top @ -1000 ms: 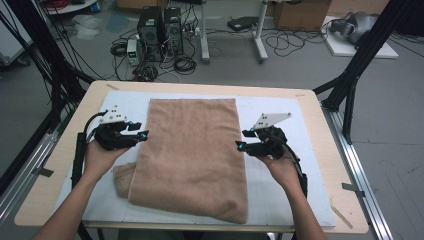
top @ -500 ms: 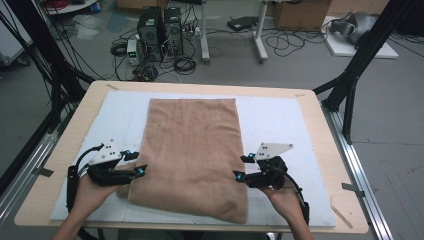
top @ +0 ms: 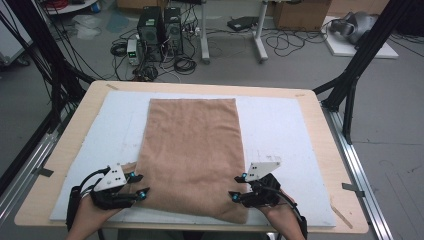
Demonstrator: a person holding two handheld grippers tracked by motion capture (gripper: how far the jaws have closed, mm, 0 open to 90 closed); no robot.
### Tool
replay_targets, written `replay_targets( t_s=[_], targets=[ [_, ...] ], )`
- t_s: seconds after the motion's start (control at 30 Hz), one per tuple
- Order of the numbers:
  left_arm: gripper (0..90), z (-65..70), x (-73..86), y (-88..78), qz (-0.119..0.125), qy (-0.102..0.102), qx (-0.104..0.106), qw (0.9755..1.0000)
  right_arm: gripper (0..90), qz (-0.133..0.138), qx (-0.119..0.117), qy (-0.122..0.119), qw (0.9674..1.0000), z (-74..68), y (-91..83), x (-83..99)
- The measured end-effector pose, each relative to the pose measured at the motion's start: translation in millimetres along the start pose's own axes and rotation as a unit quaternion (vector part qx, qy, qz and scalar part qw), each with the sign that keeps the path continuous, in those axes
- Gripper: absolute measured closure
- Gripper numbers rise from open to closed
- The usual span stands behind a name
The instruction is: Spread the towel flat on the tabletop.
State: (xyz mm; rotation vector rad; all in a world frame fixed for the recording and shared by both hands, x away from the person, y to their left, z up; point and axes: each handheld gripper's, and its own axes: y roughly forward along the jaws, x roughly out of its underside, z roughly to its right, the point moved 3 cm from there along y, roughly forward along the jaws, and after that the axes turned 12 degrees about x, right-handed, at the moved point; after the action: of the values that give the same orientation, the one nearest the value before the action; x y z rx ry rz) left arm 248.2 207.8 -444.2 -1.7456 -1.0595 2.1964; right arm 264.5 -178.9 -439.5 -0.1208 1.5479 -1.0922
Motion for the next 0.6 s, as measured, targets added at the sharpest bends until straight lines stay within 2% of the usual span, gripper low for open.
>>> replay_targets(
  t_s=[0.1, 0.17, 0.2, 0.23, 0.3, 0.4, 0.53, 0.6],
  targets=[
    [51.1, -0.2, 4.0, 8.1, -0.015, 0.002, 0.002, 0.9999, 56.1, -0.019, -0.001, -0.016, 0.9997, -4.4, 6.5, 1.8],
    [54.7, -0.9, 5.4, 11.2, -0.018, 0.001, 0.004, 0.9998, 59.4, -0.032, -0.009, -0.022, 0.9992, -6.9, 11.8, 3.4],
    [57.2, -1.1, 5.6, 12.2, -0.018, 0.0, 0.003, 0.9998, 60.5, -0.037, -0.016, -0.021, 0.999, -7.9, 15.2, 4.8],
    [60.0, -0.7, 5.3, 12.7, -0.019, 0.0, 0.002, 0.9998, 62.3, -0.039, -0.021, -0.011, 0.999, -8.7, 17.7, 5.8],
    [64.8, 0.1, 4.6, 13.7, -0.024, 0.007, -0.001, 0.9997, 68.4, -0.033, -0.039, 0.001, 0.9987, -7.2, 18.7, 7.4],
    [69.4, 0.7, 3.8, 14.2, -0.023, 0.008, -0.002, 0.9997, 78.7, -0.031, -0.056, 0.0, 0.9979, -8.1, 18.4, 8.0],
    [78.2, 0.6, 2.5, 12.2, -0.019, 0.01, -0.005, 0.9998, 85.6, -0.031, -0.05, -0.02, 0.998, -12.1, 16.6, 6.1],
    [79.9, 0.3, 0.9, 10.5, -0.016, 0.007, -0.005, 0.9998, 86.5, -0.029, -0.047, -0.022, 0.9982, -12.3, 15.4, 5.3]
  ],
)
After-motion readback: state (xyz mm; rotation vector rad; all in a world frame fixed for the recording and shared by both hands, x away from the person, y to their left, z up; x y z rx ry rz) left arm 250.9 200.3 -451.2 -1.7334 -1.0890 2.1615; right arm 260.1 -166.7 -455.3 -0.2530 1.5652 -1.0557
